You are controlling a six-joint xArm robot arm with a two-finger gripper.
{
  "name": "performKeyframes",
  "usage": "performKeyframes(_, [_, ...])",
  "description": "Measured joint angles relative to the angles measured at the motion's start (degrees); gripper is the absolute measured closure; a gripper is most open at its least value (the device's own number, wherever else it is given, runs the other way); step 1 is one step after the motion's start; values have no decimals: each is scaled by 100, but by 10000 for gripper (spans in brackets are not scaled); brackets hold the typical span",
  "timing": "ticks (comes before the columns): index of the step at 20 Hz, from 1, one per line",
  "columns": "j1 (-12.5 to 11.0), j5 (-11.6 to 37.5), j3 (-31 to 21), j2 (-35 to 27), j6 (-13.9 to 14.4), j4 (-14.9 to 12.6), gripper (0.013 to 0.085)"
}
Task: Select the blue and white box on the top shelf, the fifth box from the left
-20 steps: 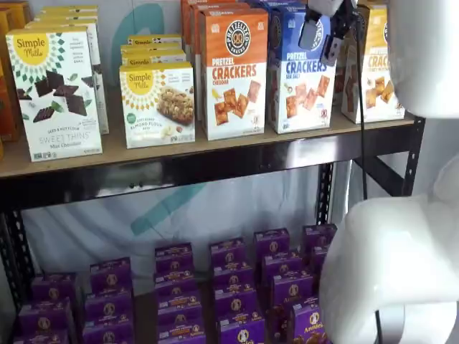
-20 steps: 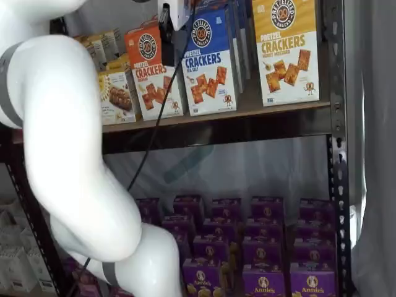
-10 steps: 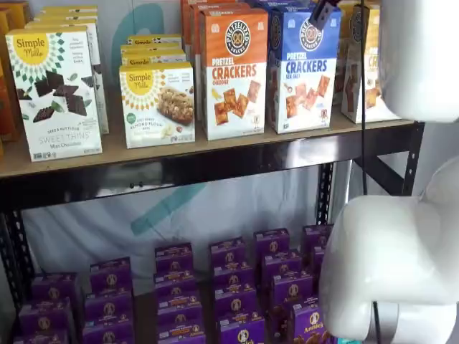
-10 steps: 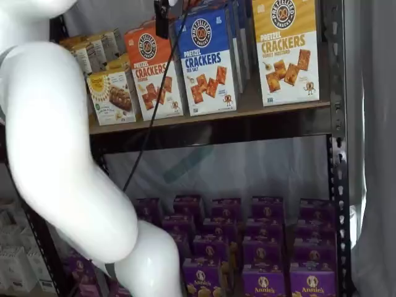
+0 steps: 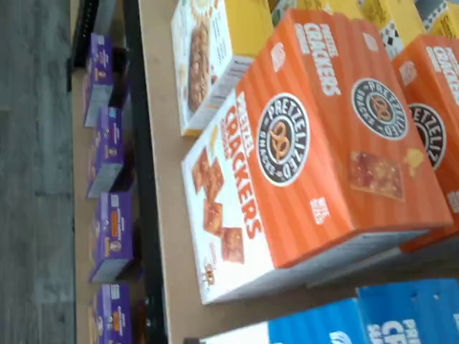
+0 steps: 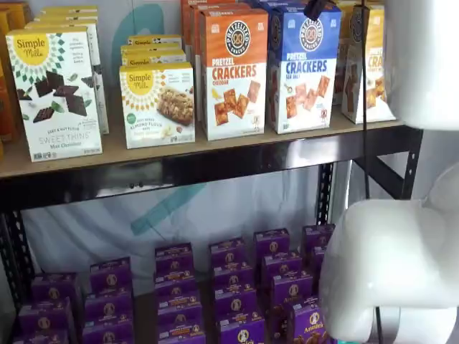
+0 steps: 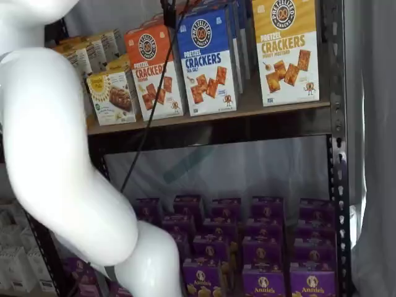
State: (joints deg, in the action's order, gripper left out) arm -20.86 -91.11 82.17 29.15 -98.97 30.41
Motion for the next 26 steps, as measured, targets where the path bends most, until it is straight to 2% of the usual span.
performKeyframes(7, [218, 260, 211, -422, -1, -247, 130])
performKeyframes(13, [345, 405, 309, -674, 34, -309, 130])
performKeyframes(26, [457, 59, 886, -1227, 50, -627, 130])
